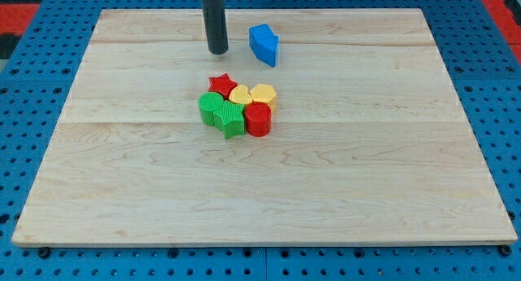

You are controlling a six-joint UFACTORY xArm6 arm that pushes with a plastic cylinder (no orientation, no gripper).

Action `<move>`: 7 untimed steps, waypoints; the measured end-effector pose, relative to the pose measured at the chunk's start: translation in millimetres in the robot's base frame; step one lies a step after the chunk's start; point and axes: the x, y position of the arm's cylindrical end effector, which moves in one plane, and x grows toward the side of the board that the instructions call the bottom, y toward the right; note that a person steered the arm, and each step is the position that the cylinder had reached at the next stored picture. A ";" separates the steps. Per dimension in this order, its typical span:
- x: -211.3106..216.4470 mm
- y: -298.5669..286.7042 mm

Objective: Move blue cube closer to the red star

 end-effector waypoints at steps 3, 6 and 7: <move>-55.1 139.4; -8.0 57.8; 3.0 37.6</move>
